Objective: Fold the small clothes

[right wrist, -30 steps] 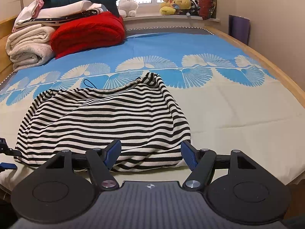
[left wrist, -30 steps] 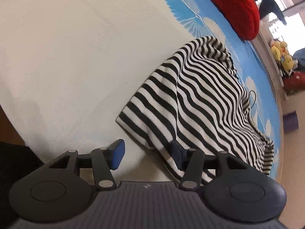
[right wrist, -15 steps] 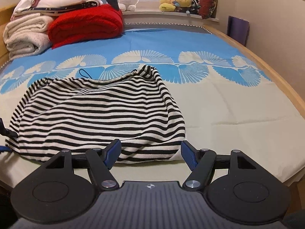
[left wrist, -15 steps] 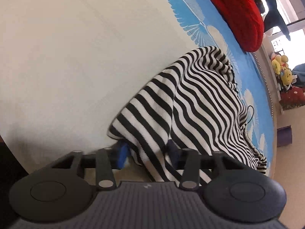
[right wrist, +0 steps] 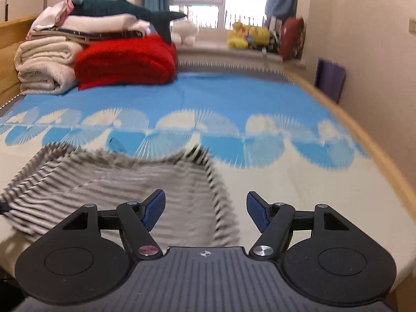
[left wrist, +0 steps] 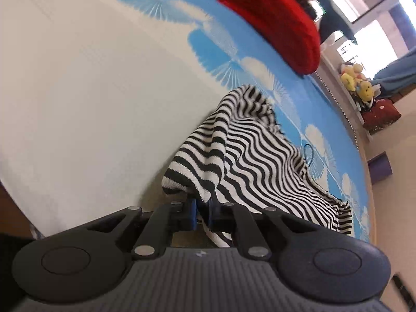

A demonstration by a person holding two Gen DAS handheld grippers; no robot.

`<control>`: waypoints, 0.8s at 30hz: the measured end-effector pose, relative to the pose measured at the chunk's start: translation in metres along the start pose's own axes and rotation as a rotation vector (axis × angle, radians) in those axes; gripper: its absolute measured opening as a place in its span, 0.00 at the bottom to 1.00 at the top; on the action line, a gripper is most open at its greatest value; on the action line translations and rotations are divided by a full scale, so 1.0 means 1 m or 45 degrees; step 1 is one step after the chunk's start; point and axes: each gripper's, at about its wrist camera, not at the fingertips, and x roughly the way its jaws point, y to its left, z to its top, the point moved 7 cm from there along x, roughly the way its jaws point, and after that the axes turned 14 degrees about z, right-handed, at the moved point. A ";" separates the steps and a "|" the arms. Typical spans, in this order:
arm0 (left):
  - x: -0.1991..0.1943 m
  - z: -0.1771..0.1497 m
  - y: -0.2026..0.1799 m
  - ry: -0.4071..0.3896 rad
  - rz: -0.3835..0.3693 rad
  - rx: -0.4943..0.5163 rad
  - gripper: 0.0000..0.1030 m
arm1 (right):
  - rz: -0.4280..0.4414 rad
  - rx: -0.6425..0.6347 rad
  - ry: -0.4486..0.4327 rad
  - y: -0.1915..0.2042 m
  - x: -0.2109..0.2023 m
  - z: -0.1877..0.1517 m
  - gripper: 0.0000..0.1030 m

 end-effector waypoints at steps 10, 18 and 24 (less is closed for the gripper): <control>-0.023 -0.003 -0.024 -0.204 0.125 0.266 0.08 | -0.064 0.156 -0.106 -0.055 0.013 0.003 0.70; -0.078 -0.040 -0.168 -0.421 -0.116 0.622 0.07 | -0.056 0.167 -0.164 -0.074 -0.005 -0.007 0.70; -0.084 -0.166 -0.297 -0.341 -0.404 0.975 0.07 | -0.063 0.245 -0.222 -0.102 -0.023 -0.013 0.70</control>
